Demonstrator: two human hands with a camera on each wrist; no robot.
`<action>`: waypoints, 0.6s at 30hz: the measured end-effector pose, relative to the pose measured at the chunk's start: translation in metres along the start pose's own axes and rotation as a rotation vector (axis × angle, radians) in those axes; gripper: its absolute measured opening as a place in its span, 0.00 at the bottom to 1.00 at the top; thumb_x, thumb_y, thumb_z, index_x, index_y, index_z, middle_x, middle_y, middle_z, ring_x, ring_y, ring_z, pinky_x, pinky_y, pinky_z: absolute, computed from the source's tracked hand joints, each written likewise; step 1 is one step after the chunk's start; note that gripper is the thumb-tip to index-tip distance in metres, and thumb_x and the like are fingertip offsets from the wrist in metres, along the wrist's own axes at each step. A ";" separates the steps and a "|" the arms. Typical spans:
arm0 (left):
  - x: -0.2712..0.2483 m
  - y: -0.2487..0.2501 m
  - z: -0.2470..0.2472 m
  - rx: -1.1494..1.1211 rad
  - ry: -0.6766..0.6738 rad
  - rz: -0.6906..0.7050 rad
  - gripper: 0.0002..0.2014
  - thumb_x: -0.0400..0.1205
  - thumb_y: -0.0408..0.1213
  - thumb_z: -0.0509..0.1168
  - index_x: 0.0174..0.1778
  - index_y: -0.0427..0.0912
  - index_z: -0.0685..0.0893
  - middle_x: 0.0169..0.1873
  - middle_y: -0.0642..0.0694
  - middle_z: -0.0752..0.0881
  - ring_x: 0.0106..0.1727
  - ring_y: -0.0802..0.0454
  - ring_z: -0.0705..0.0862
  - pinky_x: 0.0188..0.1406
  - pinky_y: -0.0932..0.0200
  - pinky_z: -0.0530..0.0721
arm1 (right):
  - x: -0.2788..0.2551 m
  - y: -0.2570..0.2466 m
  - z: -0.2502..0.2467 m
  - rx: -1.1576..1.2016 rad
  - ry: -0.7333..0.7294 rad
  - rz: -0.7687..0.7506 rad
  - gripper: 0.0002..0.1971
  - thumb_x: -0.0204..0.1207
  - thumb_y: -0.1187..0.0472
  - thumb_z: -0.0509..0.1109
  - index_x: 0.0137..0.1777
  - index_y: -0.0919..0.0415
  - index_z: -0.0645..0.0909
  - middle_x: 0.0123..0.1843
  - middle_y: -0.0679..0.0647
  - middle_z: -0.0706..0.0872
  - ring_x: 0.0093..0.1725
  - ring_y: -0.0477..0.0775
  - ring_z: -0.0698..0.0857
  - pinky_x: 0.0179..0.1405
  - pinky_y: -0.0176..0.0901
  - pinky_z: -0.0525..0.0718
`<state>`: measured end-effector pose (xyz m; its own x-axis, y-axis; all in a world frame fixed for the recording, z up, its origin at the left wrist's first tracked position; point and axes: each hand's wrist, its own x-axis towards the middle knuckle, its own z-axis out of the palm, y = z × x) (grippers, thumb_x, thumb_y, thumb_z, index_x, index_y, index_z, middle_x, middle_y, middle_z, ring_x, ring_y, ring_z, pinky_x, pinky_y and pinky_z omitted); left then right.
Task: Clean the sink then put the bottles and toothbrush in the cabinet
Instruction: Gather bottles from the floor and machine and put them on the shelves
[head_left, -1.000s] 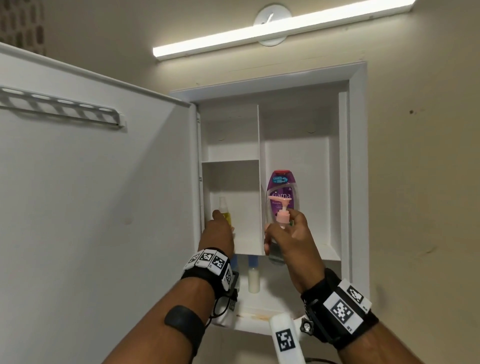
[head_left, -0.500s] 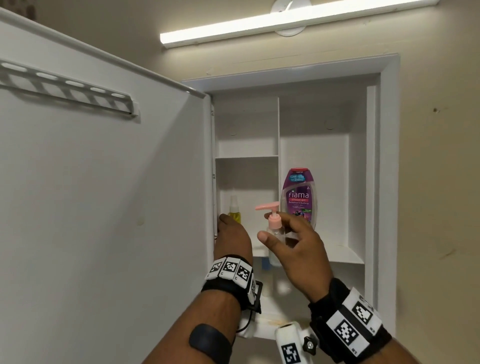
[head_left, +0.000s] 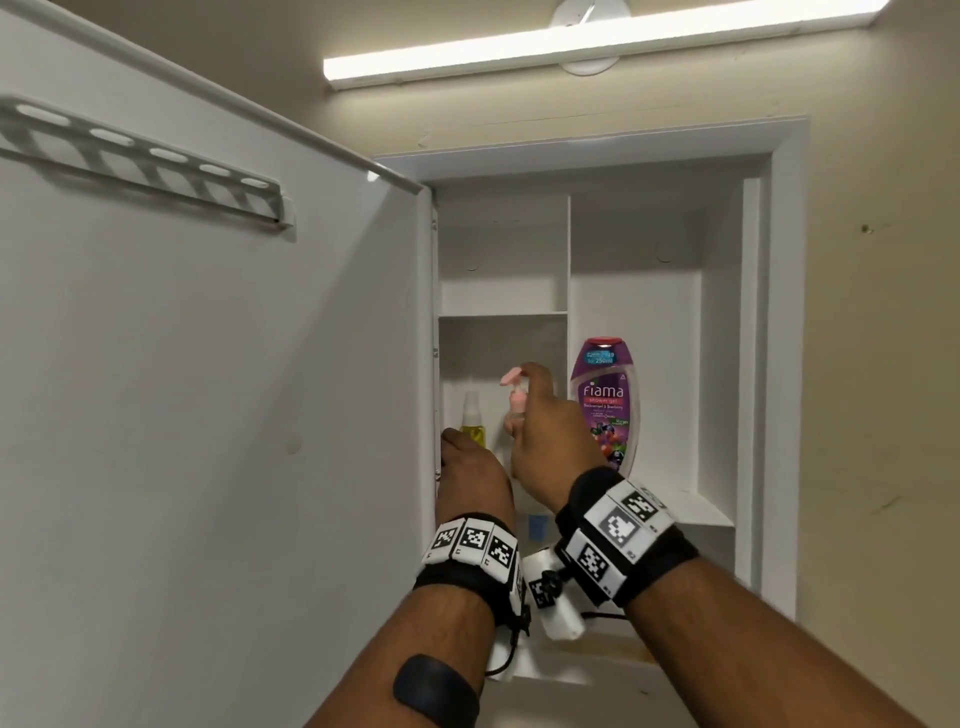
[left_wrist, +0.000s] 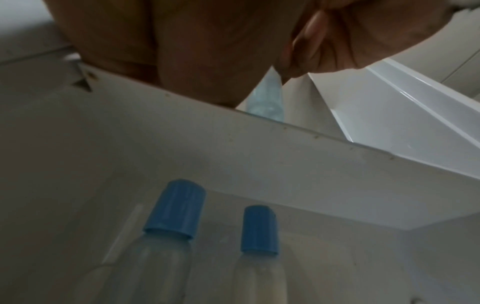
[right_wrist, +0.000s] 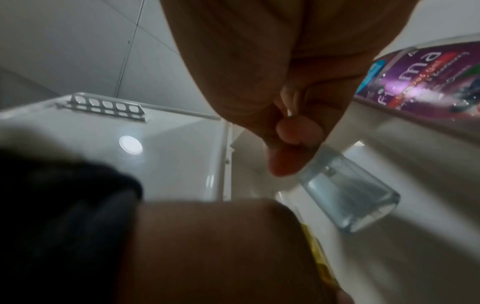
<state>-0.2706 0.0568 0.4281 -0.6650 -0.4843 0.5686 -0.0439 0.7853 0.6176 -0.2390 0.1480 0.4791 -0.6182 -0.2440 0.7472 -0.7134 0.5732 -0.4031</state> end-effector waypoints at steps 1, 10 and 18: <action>0.002 -0.002 0.001 0.059 -0.028 0.024 0.35 0.64 0.29 0.83 0.65 0.21 0.80 0.54 0.28 0.88 0.41 0.43 0.93 0.35 0.59 0.89 | 0.001 0.000 0.002 -0.026 -0.007 0.004 0.29 0.77 0.73 0.64 0.75 0.53 0.64 0.42 0.51 0.84 0.42 0.50 0.85 0.41 0.42 0.84; 0.004 -0.004 0.004 0.094 -0.024 0.011 0.34 0.89 0.34 0.60 0.84 0.26 0.49 0.81 0.32 0.65 0.73 0.43 0.80 0.67 0.56 0.80 | 0.005 0.006 0.016 -0.241 -0.165 0.159 0.47 0.79 0.70 0.65 0.87 0.54 0.35 0.53 0.61 0.87 0.47 0.59 0.88 0.49 0.50 0.87; 0.002 -0.005 -0.001 0.090 -0.038 0.020 0.32 0.89 0.32 0.58 0.84 0.26 0.48 0.79 0.32 0.67 0.74 0.42 0.78 0.69 0.56 0.78 | 0.000 0.007 0.014 -0.327 -0.146 0.101 0.53 0.79 0.69 0.67 0.85 0.51 0.26 0.52 0.58 0.88 0.40 0.54 0.87 0.45 0.49 0.89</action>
<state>-0.2711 0.0517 0.4263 -0.6940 -0.4544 0.5584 -0.0957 0.8270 0.5541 -0.2490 0.1411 0.4691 -0.7373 -0.2686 0.6198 -0.5177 0.8142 -0.2630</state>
